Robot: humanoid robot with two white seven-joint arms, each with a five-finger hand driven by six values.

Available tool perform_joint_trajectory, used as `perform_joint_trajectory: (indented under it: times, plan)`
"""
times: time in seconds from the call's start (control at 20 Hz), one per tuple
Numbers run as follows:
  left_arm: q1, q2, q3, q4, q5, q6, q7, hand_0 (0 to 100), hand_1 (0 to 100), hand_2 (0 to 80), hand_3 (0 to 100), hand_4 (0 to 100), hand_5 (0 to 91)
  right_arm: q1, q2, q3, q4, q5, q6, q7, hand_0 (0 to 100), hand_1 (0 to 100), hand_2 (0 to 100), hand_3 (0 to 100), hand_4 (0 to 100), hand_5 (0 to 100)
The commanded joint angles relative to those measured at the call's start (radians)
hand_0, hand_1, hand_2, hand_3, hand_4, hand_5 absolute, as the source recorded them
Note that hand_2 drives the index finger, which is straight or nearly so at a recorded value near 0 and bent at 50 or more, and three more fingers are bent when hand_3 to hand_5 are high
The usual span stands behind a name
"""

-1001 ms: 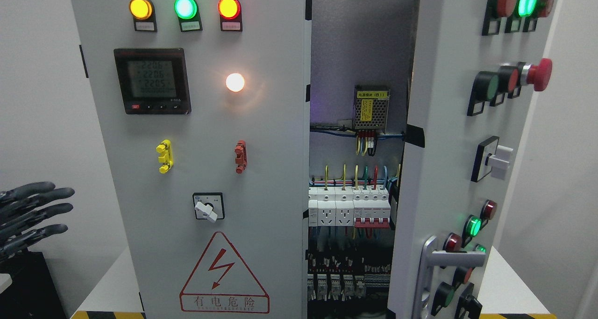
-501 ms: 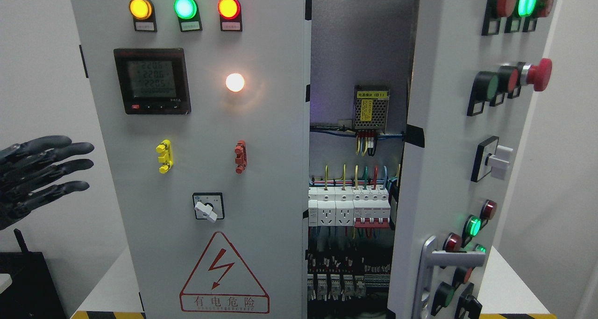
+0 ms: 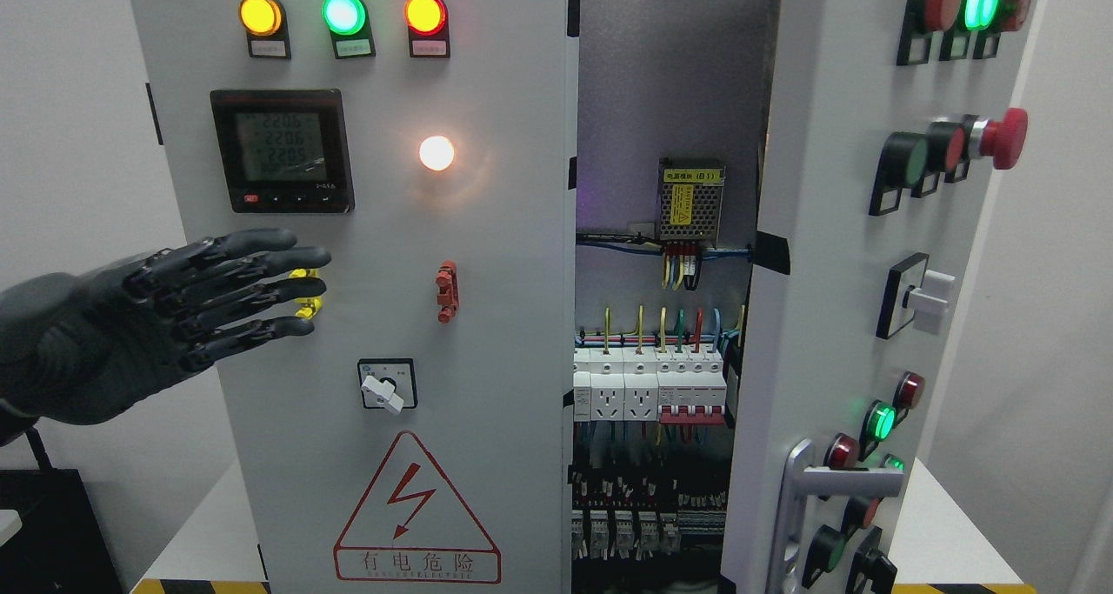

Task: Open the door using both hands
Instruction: 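Reach the left hand toward the gap between the cabinet doors, then insert left hand fingers behind the edge of the ajar button door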

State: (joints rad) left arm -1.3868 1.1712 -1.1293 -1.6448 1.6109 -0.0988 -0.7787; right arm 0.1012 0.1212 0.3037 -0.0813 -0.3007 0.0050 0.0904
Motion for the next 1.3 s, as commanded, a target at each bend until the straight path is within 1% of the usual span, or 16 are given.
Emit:
perform_joint_trajectory:
  times: [0.0, 0.1, 0.2, 0.25, 0.4, 0.5, 0.55, 0.75, 1.0, 1.05, 1.15, 1.2, 1.25]
  plan:
    - [-0.262, -0.243, -0.596, 0.037, 0.111, -0.001, 0.030, 12, 39, 0.0, 0, 0, 0.0, 0.000, 0.000, 0.000, 0.000, 0.000, 0.000, 0.000, 12, 39, 0, 0, 0, 0]
    - [-0.329, -0.292, -0.667, 0.040, 0.193, -0.004, 0.038, 12, 39, 0.0, 0, 0, 0.0, 0.000, 0.000, 0.000, 0.000, 0.000, 0.000, 0.000, 12, 39, 0, 0, 0, 0]
    - [-0.395, -0.330, -0.708, 0.042, 0.240, -0.005, 0.039, 12, 39, 0.0, 0, 0, 0.0, 0.000, 0.000, 0.000, 0.000, 0.000, 0.000, 0.000, 12, 39, 0, 0, 0, 0]
    - [-0.406, -0.353, -0.708, 0.043, 0.257, -0.005, 0.039, 12, 39, 0.0, 0, 0, 0.0, 0.000, 0.000, 0.000, 0.000, 0.000, 0.000, 0.002, 12, 39, 0, 0, 0, 0]
    - [-0.403, -0.432, -0.692, 0.048, 0.276, -0.007, 0.055, 12, 39, 0.0, 0, 0, 0.0, 0.000, 0.000, 0.000, 0.000, 0.000, 0.000, 0.000, 12, 39, 0, 0, 0, 0]
    - [-0.379, -0.472, -0.635, 0.071, 0.285, -0.004, 0.062, 12, 39, 0.0, 0, 0, 0.0, 0.000, 0.000, 0.000, 0.000, 0.000, 0.000, 0.000, 12, 39, 0, 0, 0, 0]
    - [-0.370, -0.482, -0.618, 0.079, 0.287, -0.002, 0.068, 12, 39, 0.0, 0, 0, 0.0, 0.000, 0.000, 0.000, 0.000, 0.000, 0.000, 0.000, 12, 39, 0, 0, 0, 0]
    - [-0.385, -0.504, -0.615, 0.085, 0.291, 0.001, 0.075, 12, 39, 0.0, 0, 0, 0.0, 0.000, 0.000, 0.000, 0.000, 0.000, 0.000, 0.000, 12, 39, 0, 0, 0, 0]
    - [-0.420, -0.559, -0.610, 0.088, 0.362, 0.002, 0.082, 12, 39, 0.0, 0, 0, 0.0, 0.000, 0.000, 0.000, 0.000, 0.000, 0.000, 0.000, 12, 39, 0, 0, 0, 0]
    - [-0.428, -0.571, -0.601, 0.088, 0.379, 0.002, 0.099, 12, 39, 0.0, 0, 0, 0.0, 0.000, 0.000, 0.000, 0.000, 0.000, 0.000, 0.000, 12, 39, 0, 0, 0, 0]
    - [-0.428, -0.587, -0.545, 0.086, 0.405, 0.007, 0.163, 12, 39, 0.0, 0, 0, 0.0, 0.000, 0.000, 0.000, 0.000, 0.000, 0.000, 0.002, 12, 39, 0, 0, 0, 0]
    - [-0.426, -0.594, -0.523, 0.086, 0.405, 0.005, 0.192, 12, 39, 0.0, 0, 0, 0.0, 0.000, 0.000, 0.000, 0.000, 0.000, 0.000, 0.002, 12, 39, 0, 0, 0, 0]
    - [-0.425, -0.605, -0.503, 0.086, 0.405, 0.007, 0.206, 12, 39, 0.0, 0, 0, 0.0, 0.000, 0.000, 0.000, 0.000, 0.000, 0.000, 0.000, 12, 39, 0, 0, 0, 0]
